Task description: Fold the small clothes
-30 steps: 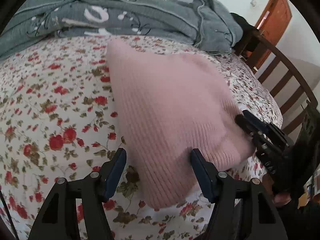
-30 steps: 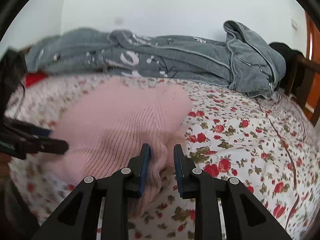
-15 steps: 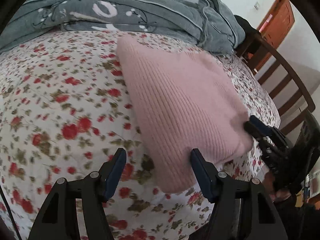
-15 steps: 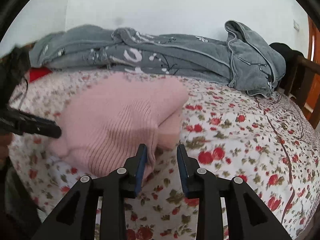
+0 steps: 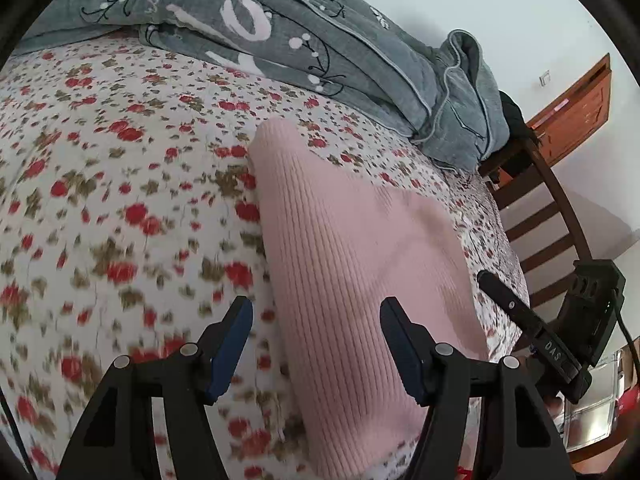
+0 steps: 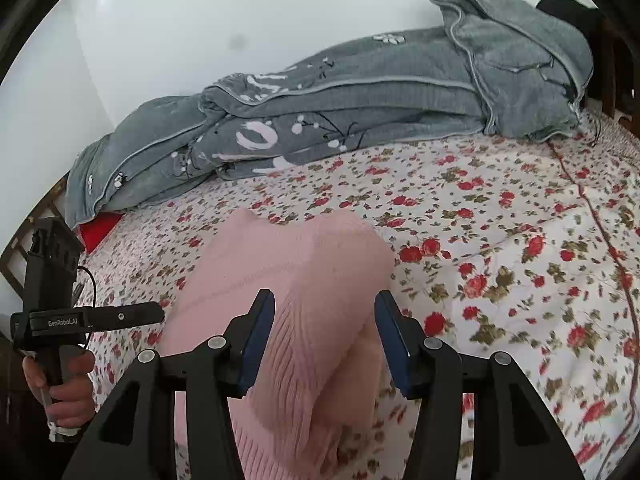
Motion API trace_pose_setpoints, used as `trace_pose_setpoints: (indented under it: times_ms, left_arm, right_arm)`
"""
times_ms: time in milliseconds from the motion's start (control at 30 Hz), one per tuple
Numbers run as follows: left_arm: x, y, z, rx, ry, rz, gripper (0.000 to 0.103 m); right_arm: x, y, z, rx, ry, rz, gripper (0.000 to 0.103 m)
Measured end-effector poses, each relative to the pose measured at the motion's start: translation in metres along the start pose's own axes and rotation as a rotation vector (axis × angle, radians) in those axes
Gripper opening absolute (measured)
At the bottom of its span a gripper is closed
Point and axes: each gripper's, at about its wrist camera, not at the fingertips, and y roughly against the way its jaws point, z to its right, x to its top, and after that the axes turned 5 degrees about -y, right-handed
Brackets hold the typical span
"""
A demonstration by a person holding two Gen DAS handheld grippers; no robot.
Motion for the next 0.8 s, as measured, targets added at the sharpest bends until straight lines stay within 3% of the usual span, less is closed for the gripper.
trace_pose_setpoints:
  times_ms: [167,267,433,600,633,700,800]
  left_arm:
    - [0.012,-0.017,-0.014,-0.013,0.031,-0.035,0.063]
    - [0.012,-0.027,-0.018,-0.035,0.037,-0.059,0.066]
    - [0.018,-0.042,-0.019,-0.07,0.043,-0.09,0.066]
    - [0.022,-0.059,-0.017,-0.091,0.051,-0.122,0.062]
    - [0.022,-0.059,-0.016,-0.093,0.052,-0.122,0.058]
    - [0.023,-0.057,-0.015,-0.092,0.058,-0.116,0.05]
    - [0.027,-0.047,-0.011,-0.09,0.031,-0.092,0.04]
  right_arm:
    - [-0.004,-0.036,0.009,-0.029,-0.023,-0.132,0.055]
    - [-0.009,-0.044,0.018,-0.01,-0.044,-0.134,0.063]
    - [-0.005,-0.061,0.035,0.052,-0.146,-0.193,0.063]
    - [-0.004,-0.075,0.029,0.073,-0.142,-0.228,0.063]
    - [-0.004,-0.077,0.028,0.076,-0.145,-0.234,0.062]
    - [-0.002,-0.077,0.03,0.111,-0.169,-0.238,0.045]
    - [0.0,-0.07,0.027,0.136,-0.176,-0.215,0.032]
